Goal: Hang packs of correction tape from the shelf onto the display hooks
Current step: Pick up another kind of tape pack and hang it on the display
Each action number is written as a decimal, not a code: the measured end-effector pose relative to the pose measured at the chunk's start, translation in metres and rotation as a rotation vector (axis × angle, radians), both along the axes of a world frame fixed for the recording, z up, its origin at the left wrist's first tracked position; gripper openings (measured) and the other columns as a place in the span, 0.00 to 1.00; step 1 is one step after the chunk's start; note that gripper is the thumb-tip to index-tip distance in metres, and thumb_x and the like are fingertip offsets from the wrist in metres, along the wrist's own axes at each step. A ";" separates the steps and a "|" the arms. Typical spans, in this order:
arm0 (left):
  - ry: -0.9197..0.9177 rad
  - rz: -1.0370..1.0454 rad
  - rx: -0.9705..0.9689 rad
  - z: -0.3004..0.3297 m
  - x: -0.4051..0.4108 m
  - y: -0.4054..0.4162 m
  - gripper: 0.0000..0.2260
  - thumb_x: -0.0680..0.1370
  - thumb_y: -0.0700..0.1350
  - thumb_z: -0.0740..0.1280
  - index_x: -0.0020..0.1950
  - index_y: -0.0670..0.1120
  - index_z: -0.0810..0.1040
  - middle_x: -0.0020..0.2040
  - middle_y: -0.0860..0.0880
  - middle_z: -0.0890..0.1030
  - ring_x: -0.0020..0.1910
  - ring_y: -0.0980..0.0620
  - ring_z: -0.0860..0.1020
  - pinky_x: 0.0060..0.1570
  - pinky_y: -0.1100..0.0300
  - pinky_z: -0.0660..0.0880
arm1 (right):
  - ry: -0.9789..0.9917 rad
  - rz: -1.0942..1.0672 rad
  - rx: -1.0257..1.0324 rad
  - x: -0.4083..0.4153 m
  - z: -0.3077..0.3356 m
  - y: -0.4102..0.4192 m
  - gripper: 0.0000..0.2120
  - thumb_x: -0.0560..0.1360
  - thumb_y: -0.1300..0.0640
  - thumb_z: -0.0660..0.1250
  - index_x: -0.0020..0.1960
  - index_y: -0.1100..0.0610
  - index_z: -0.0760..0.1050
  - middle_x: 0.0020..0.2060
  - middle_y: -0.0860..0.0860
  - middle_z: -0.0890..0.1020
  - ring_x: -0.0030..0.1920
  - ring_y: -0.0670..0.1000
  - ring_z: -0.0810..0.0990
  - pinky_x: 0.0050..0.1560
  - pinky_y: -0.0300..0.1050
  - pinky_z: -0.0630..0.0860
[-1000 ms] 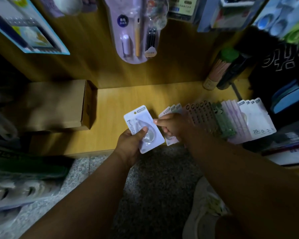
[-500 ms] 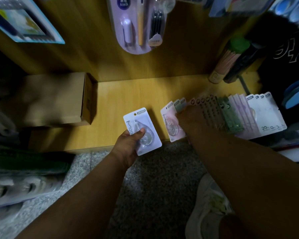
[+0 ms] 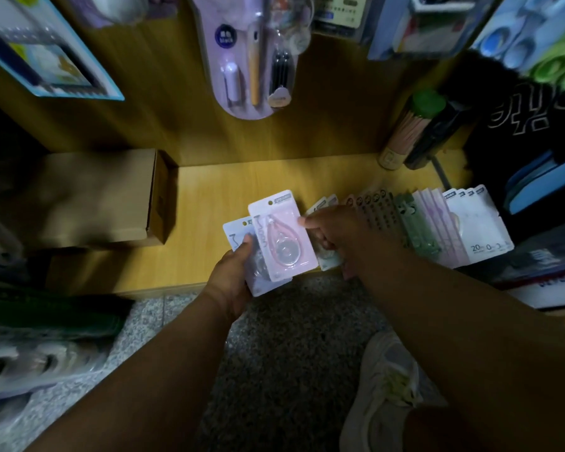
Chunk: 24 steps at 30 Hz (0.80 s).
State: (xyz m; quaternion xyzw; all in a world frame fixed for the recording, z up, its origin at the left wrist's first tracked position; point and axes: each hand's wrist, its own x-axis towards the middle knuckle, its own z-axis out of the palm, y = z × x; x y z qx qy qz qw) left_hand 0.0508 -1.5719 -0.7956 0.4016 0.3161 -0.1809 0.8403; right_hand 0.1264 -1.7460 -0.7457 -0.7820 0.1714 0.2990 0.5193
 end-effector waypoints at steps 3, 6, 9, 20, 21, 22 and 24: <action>-0.080 -0.070 0.033 0.011 0.001 -0.009 0.27 0.71 0.54 0.69 0.68 0.43 0.75 0.63 0.41 0.80 0.60 0.43 0.79 0.56 0.46 0.78 | -0.008 -0.004 0.110 -0.010 -0.002 0.002 0.20 0.74 0.57 0.70 0.26 0.54 0.68 0.22 0.51 0.64 0.18 0.45 0.59 0.22 0.36 0.56; -0.099 -0.084 0.055 0.016 0.003 -0.014 0.20 0.75 0.45 0.69 0.65 0.40 0.77 0.60 0.40 0.82 0.53 0.44 0.81 0.51 0.49 0.81 | -0.009 0.015 0.083 -0.014 0.001 0.002 0.21 0.74 0.55 0.70 0.23 0.52 0.69 0.21 0.50 0.64 0.17 0.45 0.59 0.23 0.35 0.57; -0.088 -0.078 0.066 0.018 0.004 -0.016 0.15 0.77 0.41 0.68 0.63 0.41 0.78 0.56 0.40 0.83 0.46 0.46 0.83 0.43 0.53 0.82 | -0.053 -0.002 0.043 -0.012 -0.001 0.000 0.22 0.73 0.52 0.71 0.24 0.53 0.69 0.20 0.50 0.66 0.17 0.45 0.61 0.24 0.37 0.60; -0.022 -0.065 0.047 0.005 0.002 -0.009 0.17 0.76 0.42 0.69 0.65 0.41 0.77 0.57 0.40 0.83 0.46 0.46 0.83 0.44 0.53 0.81 | -0.315 -0.033 -0.507 -0.006 -0.023 -0.033 0.13 0.78 0.55 0.63 0.54 0.63 0.77 0.38 0.51 0.77 0.46 0.56 0.76 0.55 0.50 0.75; -0.020 -0.062 0.048 0.003 0.002 -0.007 0.18 0.76 0.42 0.69 0.65 0.41 0.77 0.57 0.40 0.83 0.46 0.45 0.83 0.45 0.52 0.80 | -0.264 -0.008 -0.575 -0.006 -0.023 -0.031 0.14 0.77 0.53 0.63 0.55 0.62 0.77 0.43 0.54 0.80 0.48 0.58 0.78 0.53 0.50 0.75; -0.015 -0.059 0.049 0.000 0.002 -0.006 0.18 0.75 0.42 0.69 0.65 0.41 0.77 0.58 0.40 0.82 0.47 0.45 0.83 0.45 0.52 0.80 | -0.266 0.010 -0.641 -0.005 -0.024 -0.030 0.15 0.77 0.53 0.63 0.56 0.62 0.77 0.49 0.57 0.81 0.52 0.60 0.79 0.52 0.50 0.75; -0.010 -0.050 0.056 -0.005 0.001 -0.003 0.19 0.75 0.42 0.70 0.65 0.41 0.77 0.59 0.39 0.82 0.47 0.45 0.82 0.47 0.51 0.80 | -0.263 0.040 -0.696 -0.003 -0.025 -0.025 0.15 0.77 0.53 0.62 0.57 0.62 0.77 0.54 0.61 0.80 0.55 0.62 0.79 0.53 0.51 0.75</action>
